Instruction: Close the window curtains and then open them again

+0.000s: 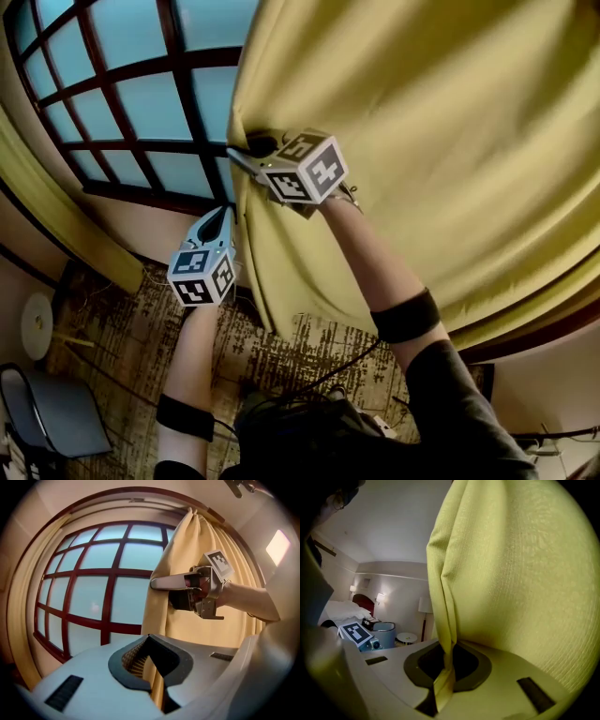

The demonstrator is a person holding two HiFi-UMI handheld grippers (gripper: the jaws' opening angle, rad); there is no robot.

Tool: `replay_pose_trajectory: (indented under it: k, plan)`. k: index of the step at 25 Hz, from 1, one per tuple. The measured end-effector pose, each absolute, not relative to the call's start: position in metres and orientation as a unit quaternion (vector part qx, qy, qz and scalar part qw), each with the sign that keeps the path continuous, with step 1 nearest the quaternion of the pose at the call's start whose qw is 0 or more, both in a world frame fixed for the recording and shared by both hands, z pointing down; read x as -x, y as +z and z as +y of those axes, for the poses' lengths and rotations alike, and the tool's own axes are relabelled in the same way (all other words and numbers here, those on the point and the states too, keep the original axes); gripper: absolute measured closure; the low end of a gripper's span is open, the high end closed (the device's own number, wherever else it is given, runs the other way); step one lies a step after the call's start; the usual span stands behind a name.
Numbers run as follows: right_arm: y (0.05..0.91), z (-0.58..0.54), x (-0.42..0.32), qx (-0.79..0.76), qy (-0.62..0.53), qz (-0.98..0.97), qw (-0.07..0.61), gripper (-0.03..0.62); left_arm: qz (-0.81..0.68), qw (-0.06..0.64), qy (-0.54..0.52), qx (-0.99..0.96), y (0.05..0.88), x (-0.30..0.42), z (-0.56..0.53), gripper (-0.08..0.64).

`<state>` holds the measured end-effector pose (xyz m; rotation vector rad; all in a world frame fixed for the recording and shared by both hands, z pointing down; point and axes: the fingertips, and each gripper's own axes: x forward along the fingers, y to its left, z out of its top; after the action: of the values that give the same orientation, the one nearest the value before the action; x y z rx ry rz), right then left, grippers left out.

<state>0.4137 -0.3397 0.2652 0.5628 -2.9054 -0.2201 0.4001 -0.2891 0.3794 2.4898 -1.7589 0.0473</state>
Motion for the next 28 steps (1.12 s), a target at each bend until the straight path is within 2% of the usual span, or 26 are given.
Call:
replay_pose_trajectory:
  k: [8, 16, 22, 28]
  plan:
    - [0.300, -0.351, -0.302, -0.153, -0.095, -0.973, 0.142, 0.561, -0.590, 0.054, 0.010, -0.805, 0.385, -0.322, -0.304, 0.556]
    - [0.282, -0.360, -0.212, -0.160, -0.089, -0.978, 0.104, 0.561, -0.591, 0.052, 0.015, -0.805, 0.383, -0.226, -0.313, 0.556]
    - [0.276, -0.372, -0.189, -0.188, -0.081, -0.972, 0.115, 0.561, -0.566, 0.054, 0.028, -0.822, 0.379, -0.199, -0.320, 0.556]
    - [0.280, -0.386, -0.188, -0.194, -0.086, -0.970, 0.121, 0.560, -0.558, 0.061, 0.026, -0.827, 0.383, -0.200, -0.340, 0.556]
